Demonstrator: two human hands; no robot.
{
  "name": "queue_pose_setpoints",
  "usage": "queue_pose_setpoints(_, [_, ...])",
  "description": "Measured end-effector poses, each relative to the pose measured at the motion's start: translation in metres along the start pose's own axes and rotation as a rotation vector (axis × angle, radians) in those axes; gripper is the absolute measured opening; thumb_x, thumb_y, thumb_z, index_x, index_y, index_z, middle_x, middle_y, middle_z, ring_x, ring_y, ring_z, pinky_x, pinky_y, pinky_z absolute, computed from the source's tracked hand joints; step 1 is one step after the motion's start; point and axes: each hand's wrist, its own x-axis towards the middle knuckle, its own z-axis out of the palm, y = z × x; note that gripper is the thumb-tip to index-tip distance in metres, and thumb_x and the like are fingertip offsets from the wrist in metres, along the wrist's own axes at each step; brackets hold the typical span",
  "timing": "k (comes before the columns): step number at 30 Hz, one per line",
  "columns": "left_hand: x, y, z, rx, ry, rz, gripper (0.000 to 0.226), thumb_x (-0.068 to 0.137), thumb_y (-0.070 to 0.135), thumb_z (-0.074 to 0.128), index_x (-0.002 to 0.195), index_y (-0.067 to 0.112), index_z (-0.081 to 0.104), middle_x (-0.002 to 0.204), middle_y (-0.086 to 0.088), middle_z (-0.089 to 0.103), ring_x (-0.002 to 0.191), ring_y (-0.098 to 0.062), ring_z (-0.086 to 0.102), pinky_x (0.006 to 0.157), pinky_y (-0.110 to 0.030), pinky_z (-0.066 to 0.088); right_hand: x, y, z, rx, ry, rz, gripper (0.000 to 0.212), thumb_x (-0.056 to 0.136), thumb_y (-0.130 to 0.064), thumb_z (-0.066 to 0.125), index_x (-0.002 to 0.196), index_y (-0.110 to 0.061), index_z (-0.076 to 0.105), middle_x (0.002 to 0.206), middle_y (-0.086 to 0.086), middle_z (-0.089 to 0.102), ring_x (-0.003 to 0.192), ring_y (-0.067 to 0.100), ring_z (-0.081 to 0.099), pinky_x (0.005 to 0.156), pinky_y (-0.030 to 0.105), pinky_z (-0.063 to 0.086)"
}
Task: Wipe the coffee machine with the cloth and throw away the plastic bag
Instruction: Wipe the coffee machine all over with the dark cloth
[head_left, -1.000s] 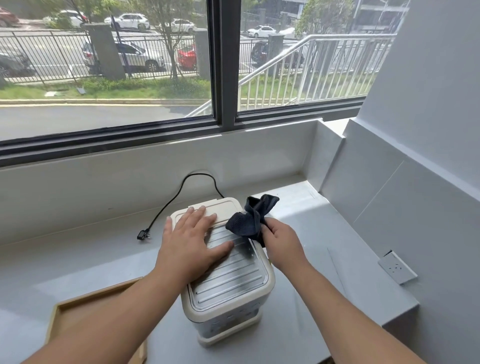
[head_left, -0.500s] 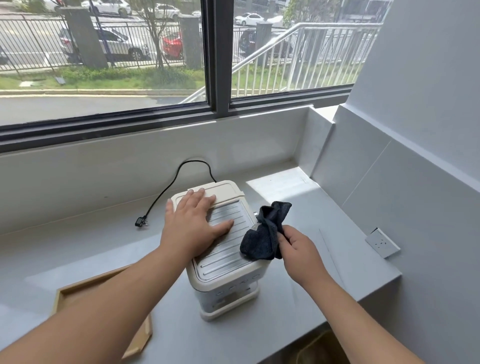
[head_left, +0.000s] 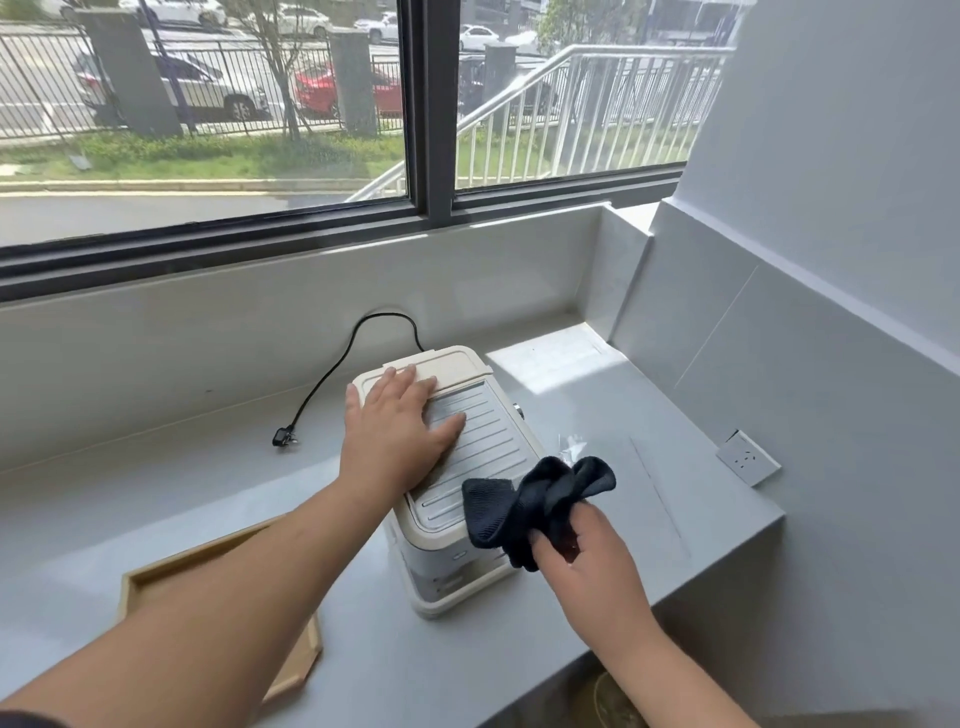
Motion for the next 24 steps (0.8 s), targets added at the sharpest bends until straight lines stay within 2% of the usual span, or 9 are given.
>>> queue_pose_setpoints(2, [-0.002, -0.001, 0.0, -0.033, 0.021, 0.011, 0.067, 0.094, 0.069, 0.047, 0.15, 0.032, 0.051, 0.167, 0.004, 0.037, 0.158, -0.018, 0.021, 0.128, -0.056, 0.002, -0.009, -0.007, 0.015, -0.07, -0.012, -0.05, 0.018, 0.09, -0.055, 0.057, 0.101, -0.041, 0.058, 0.107, -0.025, 0.056, 0.098, 0.001, 0.061, 0.078, 0.015, 0.049])
queue_pose_setpoints(4, [-0.004, -0.003, 0.0, -0.062, 0.032, 0.019, 0.062, 0.096, 0.063, 0.05, 0.149, 0.031, 0.053, 0.166, 0.003, 0.039, 0.158, -0.019, 0.023, 0.129, -0.053, 0.001, -0.015, -0.014, 0.03, -0.132, -0.011, -0.096, 0.023, 0.089, -0.055, 0.057, 0.096, -0.034, 0.058, 0.103, -0.02, 0.054, 0.091, 0.007, 0.062, 0.077, 0.028, 0.054])
queue_pose_setpoints(7, [-0.01, -0.005, 0.0, -0.105, 0.041, 0.052, 0.056, 0.096, 0.058, 0.053, 0.143, 0.029, 0.058, 0.162, 0.001, 0.045, 0.155, -0.021, 0.029, 0.129, -0.049, -0.002, -0.021, -0.028, 0.046, -0.236, 0.035, -0.244, 0.02, 0.09, -0.051, 0.061, 0.091, -0.032, 0.055, 0.094, -0.019, 0.048, 0.076, 0.012, 0.057, 0.063, 0.027, 0.048])
queue_pose_setpoints(11, [-0.021, -0.009, -0.002, -0.207, 0.107, 0.107, 0.038, 0.092, 0.047, 0.065, 0.121, 0.023, 0.068, 0.146, 0.0, 0.056, 0.142, -0.023, 0.044, 0.128, -0.048, 0.014, -0.024, -0.044, 0.059, -0.432, 0.105, -0.457, 0.022, 0.09, -0.043, 0.067, 0.088, -0.021, 0.061, 0.088, -0.007, 0.058, 0.062, 0.017, 0.058, 0.05, 0.029, 0.047])
queue_pose_setpoints(14, [-0.031, -0.015, -0.005, -0.251, 0.18, 0.117, 0.033, 0.089, 0.043, 0.07, 0.114, 0.023, 0.067, 0.133, 0.002, 0.06, 0.129, -0.023, 0.049, 0.112, -0.044, 0.036, -0.026, -0.053, 0.066, -0.571, 0.141, -0.555, 0.02, 0.09, -0.038, 0.073, 0.094, -0.019, 0.068, 0.088, -0.001, 0.065, 0.061, 0.019, 0.062, 0.046, 0.03, 0.049])
queue_pose_setpoints(18, [-0.048, -0.024, -0.01, -0.209, 0.313, 0.125, 0.033, 0.084, 0.039, 0.077, 0.108, 0.02, 0.065, 0.111, 0.0, 0.06, 0.105, -0.027, 0.052, 0.092, -0.045, 0.044, -0.031, -0.069, 0.08, -0.725, 0.121, -0.614, 0.016, 0.09, -0.036, 0.07, 0.09, -0.021, 0.068, 0.079, -0.002, 0.061, 0.052, 0.018, 0.057, 0.039, 0.034, 0.047])
queue_pose_setpoints(21, [-0.061, -0.038, -0.012, -0.315, 0.243, 0.076, 0.028, 0.087, 0.044, 0.073, 0.104, 0.026, 0.06, 0.098, 0.007, 0.059, 0.089, -0.021, 0.054, 0.077, -0.038, 0.045, -0.032, -0.089, 0.095, -0.851, 0.019, -0.6, 0.015, 0.083, -0.033, 0.077, 0.087, -0.024, 0.066, 0.074, -0.003, 0.056, 0.047, 0.017, 0.052, 0.035, 0.032, 0.042])
queue_pose_setpoints(23, [-0.068, -0.051, -0.014, -0.392, 0.144, -0.033, 0.025, 0.087, 0.058, 0.064, 0.091, 0.035, 0.054, 0.078, 0.013, 0.058, 0.072, -0.012, 0.056, 0.06, -0.032, 0.04, -0.03, -0.104, 0.106, -0.92, -0.077, -0.538, 0.024, 0.073, -0.029, 0.084, 0.085, -0.025, 0.064, 0.072, -0.004, 0.055, 0.045, 0.015, 0.053, 0.035, 0.029, 0.041])
queue_pose_setpoints(24, [-0.071, -0.059, -0.015, -0.414, 0.095, -0.101, 0.032, 0.085, 0.066, 0.058, 0.083, 0.035, 0.053, 0.069, 0.012, 0.059, 0.068, -0.007, 0.056, 0.056, -0.031, 0.038, -0.028, -0.111, 0.112, -0.936, -0.121, -0.501, 0.028, 0.07, -0.028, 0.085, 0.086, -0.026, 0.062, 0.072, -0.005, 0.055, 0.045, 0.014, 0.055, 0.036, 0.027, 0.042])
